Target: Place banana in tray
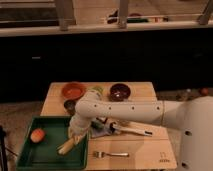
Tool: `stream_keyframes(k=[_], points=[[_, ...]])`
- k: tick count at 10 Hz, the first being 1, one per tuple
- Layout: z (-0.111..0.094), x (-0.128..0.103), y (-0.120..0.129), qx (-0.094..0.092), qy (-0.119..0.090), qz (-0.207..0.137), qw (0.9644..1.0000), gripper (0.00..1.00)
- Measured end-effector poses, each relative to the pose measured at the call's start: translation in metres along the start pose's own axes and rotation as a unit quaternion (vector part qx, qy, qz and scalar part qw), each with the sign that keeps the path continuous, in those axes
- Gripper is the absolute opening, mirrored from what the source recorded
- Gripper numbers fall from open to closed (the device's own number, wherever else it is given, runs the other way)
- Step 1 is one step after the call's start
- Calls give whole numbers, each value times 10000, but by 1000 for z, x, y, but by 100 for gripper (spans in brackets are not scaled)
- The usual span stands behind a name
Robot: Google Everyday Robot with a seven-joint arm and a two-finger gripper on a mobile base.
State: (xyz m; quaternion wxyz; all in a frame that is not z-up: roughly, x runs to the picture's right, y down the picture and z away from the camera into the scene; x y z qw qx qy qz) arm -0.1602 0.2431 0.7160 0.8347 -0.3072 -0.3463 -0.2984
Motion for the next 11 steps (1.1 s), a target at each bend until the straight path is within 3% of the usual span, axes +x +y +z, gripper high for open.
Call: stream_keyframes(k=[4,5,11], points=[[-12,-3,-12,-55,100,-162,9998,75],[-15,-4,-16,-69,108,-216,9997,80],[-26,-6,-27,-85,129,-398,9991,80]])
